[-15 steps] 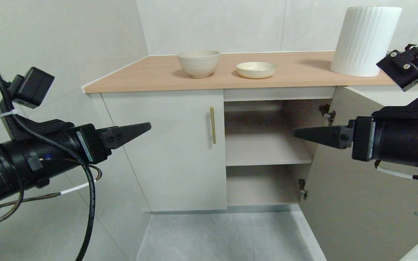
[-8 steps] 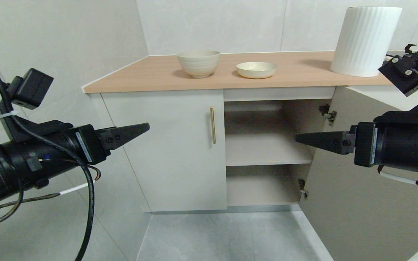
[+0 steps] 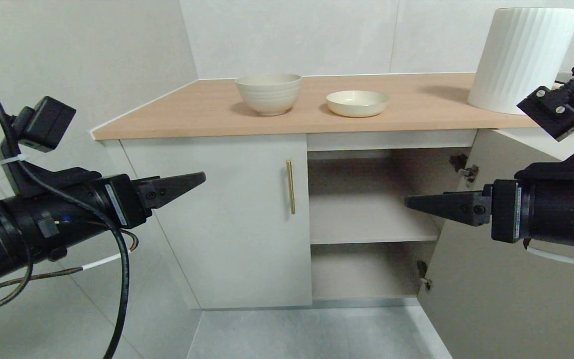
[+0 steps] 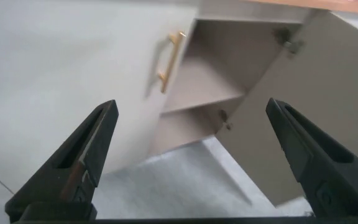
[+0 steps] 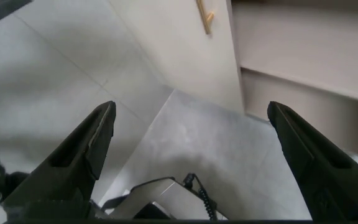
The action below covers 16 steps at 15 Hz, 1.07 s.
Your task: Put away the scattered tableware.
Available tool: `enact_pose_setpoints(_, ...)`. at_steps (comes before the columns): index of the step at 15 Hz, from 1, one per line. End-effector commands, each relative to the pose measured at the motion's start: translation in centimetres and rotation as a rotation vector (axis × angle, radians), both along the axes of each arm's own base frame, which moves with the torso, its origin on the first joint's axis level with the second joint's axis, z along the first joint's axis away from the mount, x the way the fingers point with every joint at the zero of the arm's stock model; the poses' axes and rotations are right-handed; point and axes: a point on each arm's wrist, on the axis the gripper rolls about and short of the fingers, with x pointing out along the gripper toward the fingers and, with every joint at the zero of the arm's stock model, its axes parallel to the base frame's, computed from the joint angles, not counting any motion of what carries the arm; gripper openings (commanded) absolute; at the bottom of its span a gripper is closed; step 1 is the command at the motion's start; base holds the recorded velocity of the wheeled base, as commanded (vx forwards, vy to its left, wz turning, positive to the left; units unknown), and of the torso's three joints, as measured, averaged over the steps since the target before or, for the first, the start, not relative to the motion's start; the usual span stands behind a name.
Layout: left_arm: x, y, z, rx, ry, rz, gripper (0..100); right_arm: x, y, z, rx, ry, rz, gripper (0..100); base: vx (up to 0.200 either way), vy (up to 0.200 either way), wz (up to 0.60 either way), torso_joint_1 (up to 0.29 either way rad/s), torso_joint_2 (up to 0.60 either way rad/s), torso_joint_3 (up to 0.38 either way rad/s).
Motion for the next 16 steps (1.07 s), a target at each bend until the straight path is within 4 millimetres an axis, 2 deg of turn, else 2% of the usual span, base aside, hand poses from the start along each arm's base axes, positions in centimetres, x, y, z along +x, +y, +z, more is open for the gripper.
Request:
enact_pose_setpoints(1,0.1,0.0,-0.1,0.000,0.003,0.002,100,0.0,0.0,-0.1,-0.003,0.006,0.003,100,0.200,0.000,0.00,0.002,0.00,-0.002)
enact_pose_setpoints(7,0.1,0.1,0.0,-0.001,0.002,0.005,100,0.0,0.0,-0.4,-0.006,0.011,0.002,100,0.200,0.000,0.00,0.002,0.00,0.001)
enact_pose_setpoints(12,-0.9,0.3,0.5,-0.009,-0.023,-0.003,100,0.1,-0.1,-0.8,-0.016,0.019,-0.003,100,0.000,0.000,0.00,0.000,0.00,0.000)
enact_pose_setpoints(16,-0.5,0.2,0.1,-0.004,-0.007,-0.003,100,0.2,-0.1,-1.0,-0.033,0.015,-0.001,100,0.000,0.000,0.00,0.000,0.00,0.000)
